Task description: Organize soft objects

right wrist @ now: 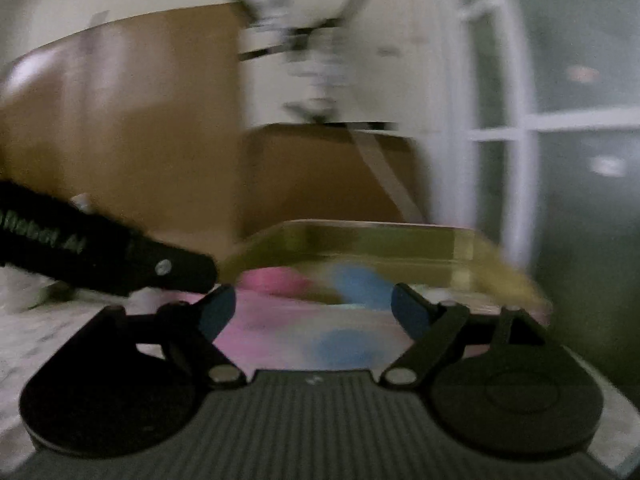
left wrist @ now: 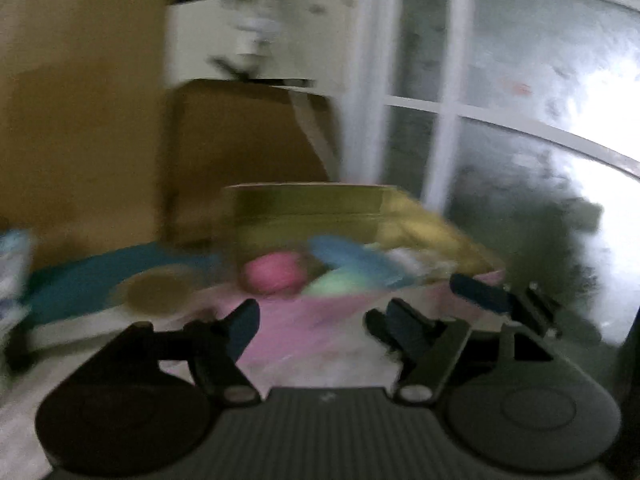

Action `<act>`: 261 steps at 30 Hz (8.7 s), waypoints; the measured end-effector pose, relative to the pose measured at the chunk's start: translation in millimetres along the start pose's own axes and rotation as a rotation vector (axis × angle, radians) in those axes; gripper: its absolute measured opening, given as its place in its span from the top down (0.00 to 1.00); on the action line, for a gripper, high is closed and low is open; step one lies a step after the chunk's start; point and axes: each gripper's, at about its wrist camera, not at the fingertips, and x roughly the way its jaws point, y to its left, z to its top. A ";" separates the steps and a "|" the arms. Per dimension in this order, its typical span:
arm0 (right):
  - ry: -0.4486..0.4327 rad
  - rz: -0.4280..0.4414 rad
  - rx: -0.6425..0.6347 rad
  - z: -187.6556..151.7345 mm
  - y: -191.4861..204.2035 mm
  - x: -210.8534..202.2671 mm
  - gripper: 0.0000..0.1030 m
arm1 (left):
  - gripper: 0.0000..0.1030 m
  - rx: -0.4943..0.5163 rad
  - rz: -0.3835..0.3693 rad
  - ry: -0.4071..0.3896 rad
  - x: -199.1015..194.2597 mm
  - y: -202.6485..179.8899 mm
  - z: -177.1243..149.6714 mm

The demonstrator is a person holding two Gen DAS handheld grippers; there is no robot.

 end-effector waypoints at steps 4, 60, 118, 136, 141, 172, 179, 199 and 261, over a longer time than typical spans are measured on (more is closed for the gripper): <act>0.095 0.218 -0.089 9.6 56.7 19.5 0.58 | 0.30 -0.076 0.147 -0.006 -49.7 63.9 -34.3; 0.338 0.413 0.143 -34.9 90.8 -18.0 0.17 | 0.29 -0.405 0.096 0.062 -102.0 171.9 -95.8; 0.231 0.516 0.056 30.1 133.8 101.0 0.54 | 0.31 -0.177 0.506 0.102 -88.1 165.9 -111.4; 0.619 0.602 0.187 33.3 267.1 317.5 0.68 | 0.36 -0.342 0.405 0.040 -108.8 211.1 -132.4; 0.625 0.581 0.199 33.7 255.2 310.7 0.87 | 0.36 -0.355 0.401 0.024 -110.8 211.4 -134.0; 0.466 0.432 0.107 31.7 209.9 225.2 0.70 | 0.30 -0.404 0.404 0.000 -118.1 224.2 -135.6; 0.553 0.434 -0.034 23.3 243.4 235.6 0.70 | 0.30 -0.400 0.395 0.003 -116.6 221.9 -134.7; 0.415 0.558 0.108 -26.1 117.5 18.3 0.45 | 0.27 -0.455 0.156 0.038 -116.3 207.1 -130.9; 0.205 0.425 -0.014 23.3 151.7 116.8 0.48 | 0.38 -0.263 0.428 0.112 -75.0 198.2 -113.1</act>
